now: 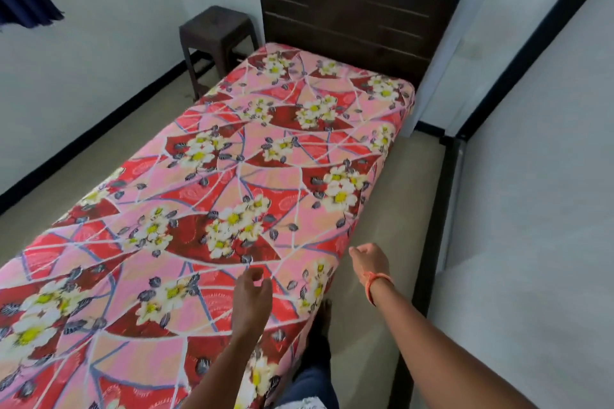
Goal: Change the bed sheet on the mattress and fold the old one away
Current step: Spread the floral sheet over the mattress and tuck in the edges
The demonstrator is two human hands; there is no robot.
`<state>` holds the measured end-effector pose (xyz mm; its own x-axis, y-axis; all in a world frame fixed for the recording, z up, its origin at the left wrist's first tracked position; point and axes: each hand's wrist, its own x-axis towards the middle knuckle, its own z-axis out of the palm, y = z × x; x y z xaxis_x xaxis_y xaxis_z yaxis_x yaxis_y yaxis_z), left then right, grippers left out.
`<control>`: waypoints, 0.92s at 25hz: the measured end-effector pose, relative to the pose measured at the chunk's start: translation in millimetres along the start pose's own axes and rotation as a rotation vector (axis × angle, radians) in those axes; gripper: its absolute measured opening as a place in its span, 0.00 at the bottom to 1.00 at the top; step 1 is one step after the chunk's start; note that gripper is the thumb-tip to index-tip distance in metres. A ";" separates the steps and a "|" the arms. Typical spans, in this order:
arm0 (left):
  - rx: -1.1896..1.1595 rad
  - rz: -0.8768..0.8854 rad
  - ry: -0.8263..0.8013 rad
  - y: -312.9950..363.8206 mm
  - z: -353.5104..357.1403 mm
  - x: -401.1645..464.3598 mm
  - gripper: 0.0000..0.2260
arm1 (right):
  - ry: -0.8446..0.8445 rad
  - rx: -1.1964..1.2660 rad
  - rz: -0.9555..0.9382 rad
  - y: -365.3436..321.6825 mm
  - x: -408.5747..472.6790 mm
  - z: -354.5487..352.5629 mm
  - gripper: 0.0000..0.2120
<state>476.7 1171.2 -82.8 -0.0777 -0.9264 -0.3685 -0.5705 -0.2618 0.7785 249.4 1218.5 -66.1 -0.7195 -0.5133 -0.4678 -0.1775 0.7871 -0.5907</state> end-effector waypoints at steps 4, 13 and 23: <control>-0.059 -0.090 -0.013 39.8 18.8 63.8 0.05 | -0.001 -0.116 -0.036 -47.9 64.6 -23.2 0.22; -0.154 -0.018 -0.016 189.9 78.6 211.0 0.14 | 0.018 -0.244 -0.177 -169.1 225.8 -85.6 0.10; 0.022 -0.001 0.043 272.6 181.6 365.9 0.13 | -0.127 -0.397 -0.321 -233.3 454.5 -79.3 0.19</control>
<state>144.2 810.1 -97.7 -0.0424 -0.9370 -0.3467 -0.5886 -0.2570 0.7665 -89.4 828.6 -88.9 -0.5042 -0.7679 -0.3951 -0.6340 0.6398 -0.4344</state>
